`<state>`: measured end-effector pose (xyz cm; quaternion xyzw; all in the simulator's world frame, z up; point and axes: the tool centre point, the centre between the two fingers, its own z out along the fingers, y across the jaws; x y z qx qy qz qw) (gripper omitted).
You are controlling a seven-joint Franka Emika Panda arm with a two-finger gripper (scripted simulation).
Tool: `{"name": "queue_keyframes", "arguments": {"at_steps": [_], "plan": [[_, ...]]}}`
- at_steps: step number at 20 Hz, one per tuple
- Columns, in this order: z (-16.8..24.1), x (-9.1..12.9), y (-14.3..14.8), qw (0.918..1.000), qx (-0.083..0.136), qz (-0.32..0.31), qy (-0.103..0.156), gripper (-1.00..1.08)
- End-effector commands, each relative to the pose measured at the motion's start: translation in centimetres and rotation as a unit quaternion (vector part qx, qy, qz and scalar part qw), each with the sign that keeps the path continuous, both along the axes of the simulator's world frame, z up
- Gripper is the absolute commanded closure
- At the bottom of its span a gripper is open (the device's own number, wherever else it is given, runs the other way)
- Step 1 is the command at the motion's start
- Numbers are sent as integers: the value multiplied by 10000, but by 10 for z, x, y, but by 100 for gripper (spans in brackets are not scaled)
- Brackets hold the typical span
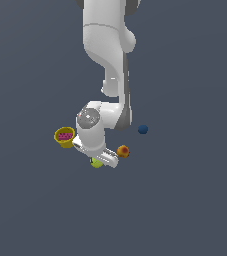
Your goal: Pick up a designated object from a clutter of objects.
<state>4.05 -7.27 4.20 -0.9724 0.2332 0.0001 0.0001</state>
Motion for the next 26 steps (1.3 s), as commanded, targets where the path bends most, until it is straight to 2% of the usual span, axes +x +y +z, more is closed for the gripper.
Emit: {"name": "queue_keyframes", "arguments": {"at_steps": [1,15,26], "plan": [[-1,0,0,10000,-1,-1,0,108],[11,2,-2,10000,1,1,-4,108],[87,11,-18,10000,1,-2,-3,108]]}}
